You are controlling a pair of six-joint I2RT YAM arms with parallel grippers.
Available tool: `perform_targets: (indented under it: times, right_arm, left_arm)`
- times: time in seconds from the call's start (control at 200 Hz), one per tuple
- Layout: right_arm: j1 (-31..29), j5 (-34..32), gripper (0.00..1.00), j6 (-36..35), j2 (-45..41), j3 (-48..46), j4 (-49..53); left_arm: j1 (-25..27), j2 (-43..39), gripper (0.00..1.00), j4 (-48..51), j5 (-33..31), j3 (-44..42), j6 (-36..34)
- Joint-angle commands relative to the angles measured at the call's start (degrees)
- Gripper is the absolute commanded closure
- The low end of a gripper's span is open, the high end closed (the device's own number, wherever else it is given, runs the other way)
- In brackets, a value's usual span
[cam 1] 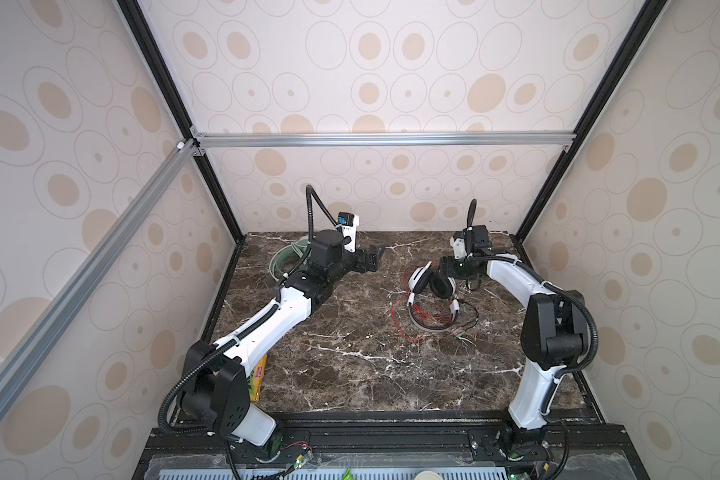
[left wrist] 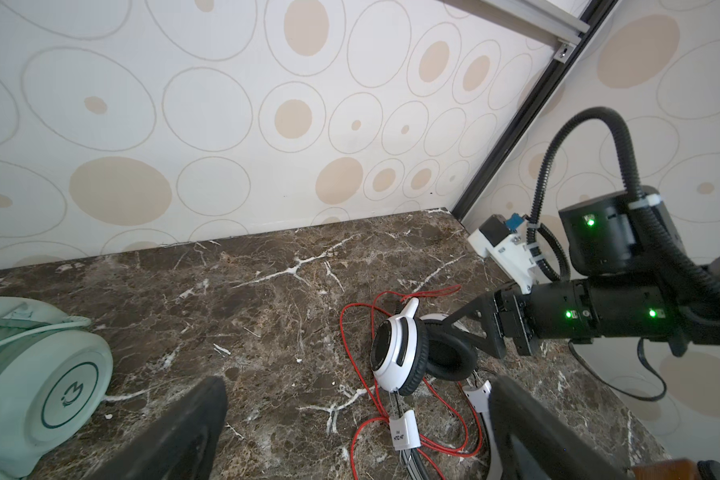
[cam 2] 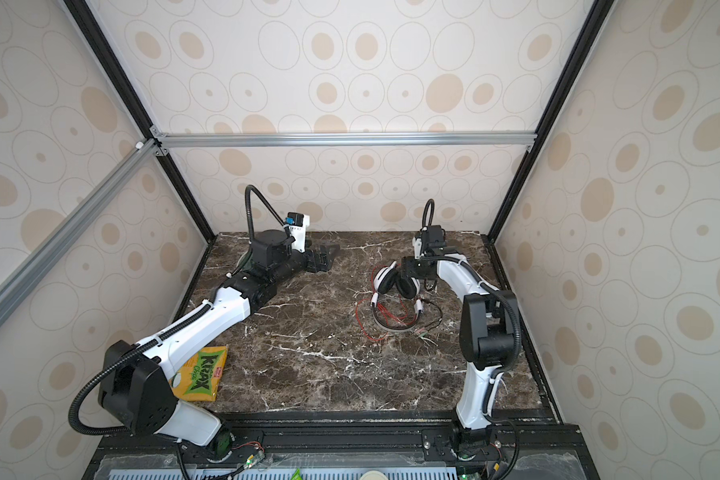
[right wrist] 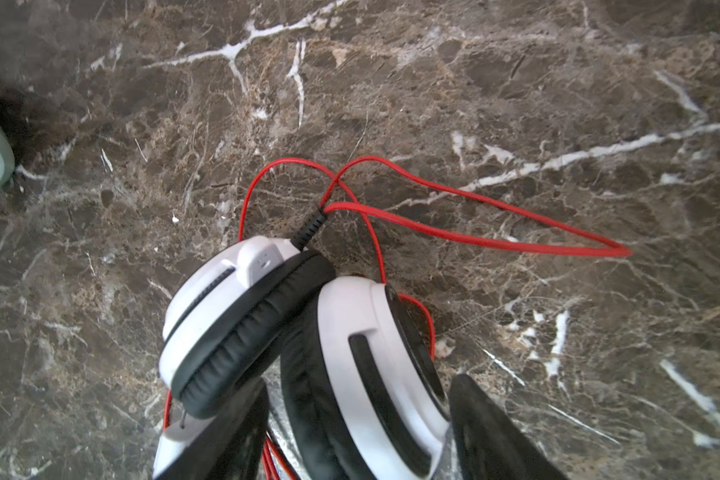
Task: Wrap the headphones
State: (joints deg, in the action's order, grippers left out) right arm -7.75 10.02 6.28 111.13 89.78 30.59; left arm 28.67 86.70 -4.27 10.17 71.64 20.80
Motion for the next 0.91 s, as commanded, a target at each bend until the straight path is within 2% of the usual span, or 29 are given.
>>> perform_targets:
  times: [0.0,0.11,0.2,0.315,0.44,0.69,0.9]
  right_arm:
    - [-0.16,0.42,0.28,-7.49,4.43,5.11,7.42]
    - [-0.23,0.46,0.28,-8.04,7.75,8.04,8.60]
    - [-0.17,2.60,0.28,-6.49,7.87,5.73,6.02]
    - [-0.34,2.24,0.27,-6.79,7.72,4.09,4.72]
    - [-0.67,1.54,0.27,-5.98,6.34,2.38,3.15]
    - [-2.70,2.87,0.27,-6.25,2.15,-2.15,0.19]
    - [-2.72,2.11,0.23,-6.55,2.15,-3.90,0.18]
  left_arm:
    - [0.09,-0.82,0.02,-0.71,1.03,1.48,0.38]
    - [0.16,-1.88,0.02,0.01,-1.04,1.80,-1.13]
    - [-0.03,-1.32,0.02,1.00,-1.43,2.70,-1.60]
    - [-0.46,-0.91,0.02,0.84,0.09,2.90,-0.23]
    - [-0.53,-0.75,0.02,1.13,-1.29,2.72,-0.73]
    - [-0.09,5.73,0.02,5.35,3.25,6.69,-0.23]
    - [2.01,10.10,0.02,10.44,-0.65,9.92,-4.39]
